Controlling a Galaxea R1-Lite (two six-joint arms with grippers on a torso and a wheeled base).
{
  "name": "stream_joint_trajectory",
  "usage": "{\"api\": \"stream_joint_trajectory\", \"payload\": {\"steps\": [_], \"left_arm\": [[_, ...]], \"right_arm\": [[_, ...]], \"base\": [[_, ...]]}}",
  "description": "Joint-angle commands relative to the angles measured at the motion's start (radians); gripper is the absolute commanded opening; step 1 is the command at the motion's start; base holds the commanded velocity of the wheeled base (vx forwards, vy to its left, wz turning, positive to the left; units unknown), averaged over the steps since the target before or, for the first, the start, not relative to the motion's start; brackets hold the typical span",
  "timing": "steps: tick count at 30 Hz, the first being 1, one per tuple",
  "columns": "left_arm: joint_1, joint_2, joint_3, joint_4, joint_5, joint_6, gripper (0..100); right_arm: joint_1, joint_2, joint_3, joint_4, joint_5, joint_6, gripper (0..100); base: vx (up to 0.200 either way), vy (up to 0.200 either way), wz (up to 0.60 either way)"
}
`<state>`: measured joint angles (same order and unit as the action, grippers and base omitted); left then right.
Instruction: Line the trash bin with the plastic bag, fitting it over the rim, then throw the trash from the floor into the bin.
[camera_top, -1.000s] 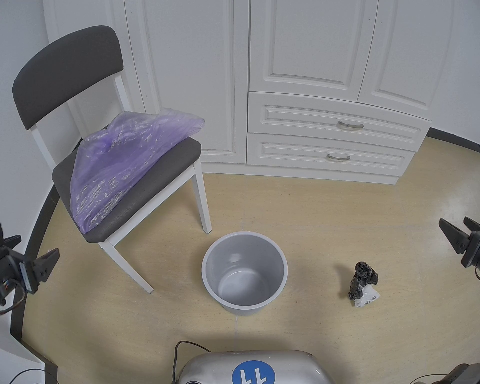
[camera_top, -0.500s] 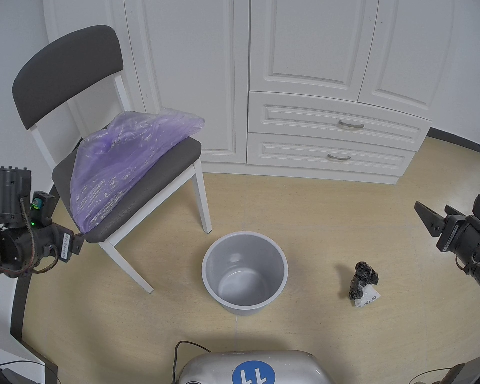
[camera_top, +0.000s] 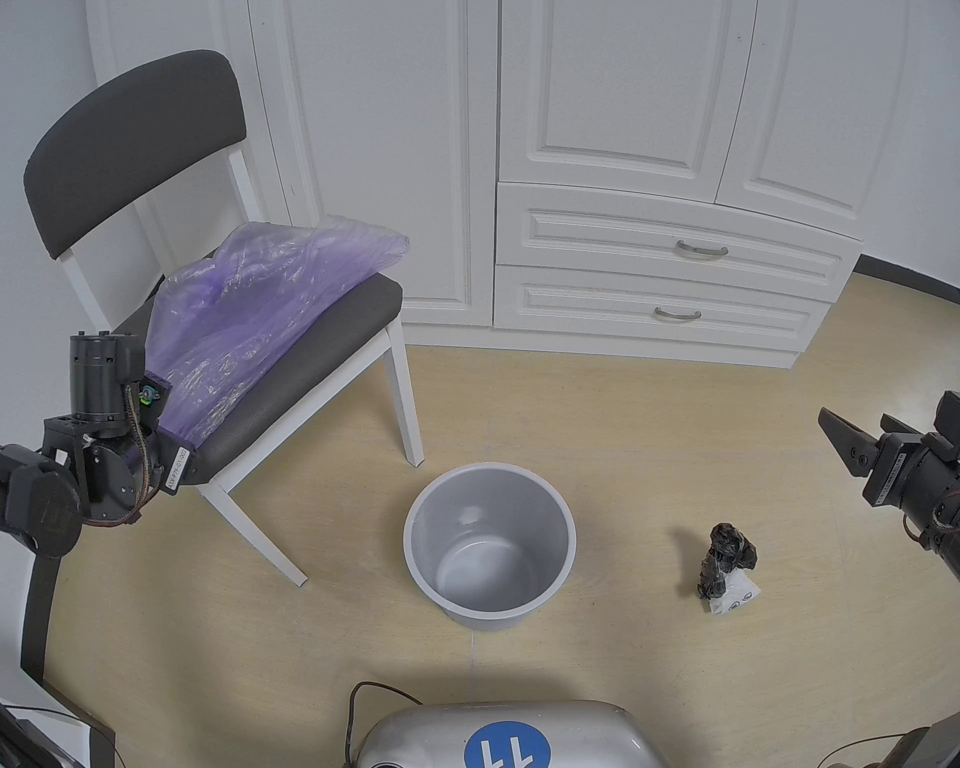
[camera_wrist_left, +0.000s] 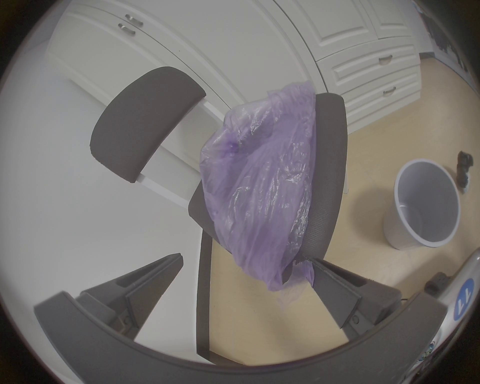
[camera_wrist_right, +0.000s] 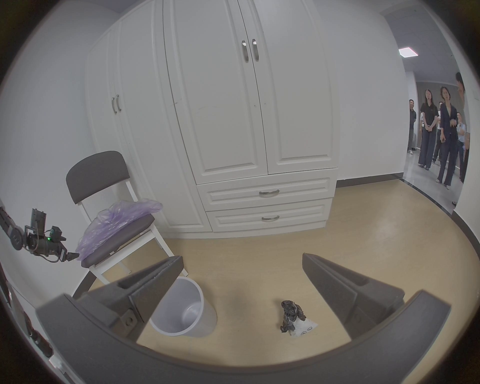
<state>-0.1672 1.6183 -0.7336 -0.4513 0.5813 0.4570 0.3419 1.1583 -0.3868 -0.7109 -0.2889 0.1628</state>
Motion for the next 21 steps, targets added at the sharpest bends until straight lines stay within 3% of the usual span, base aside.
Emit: {"api": "stream_joint_trajectory", "payload": {"steps": [1,11,21], "left_arm": [[0.015,0.061,-0.003,-0.023,0.005,0.017,100],[0.084,0.084,0.002,-0.104,0.003,0.032,100],[0.101,0.054,-0.018,-0.104,0.003,0.034,100]], "right_arm": [[-0.001,-0.009,-0.001,-0.001,0.001,0.0,100],[-0.003,-0.009,-0.007,-0.001,-0.001,0.001,100],[-0.003,0.001,-0.006,-0.001,-0.001,0.003,100]], "base": [[0.0,0.0,0.0],[0.0,0.0,0.0],[0.0,0.0,0.0]]}}
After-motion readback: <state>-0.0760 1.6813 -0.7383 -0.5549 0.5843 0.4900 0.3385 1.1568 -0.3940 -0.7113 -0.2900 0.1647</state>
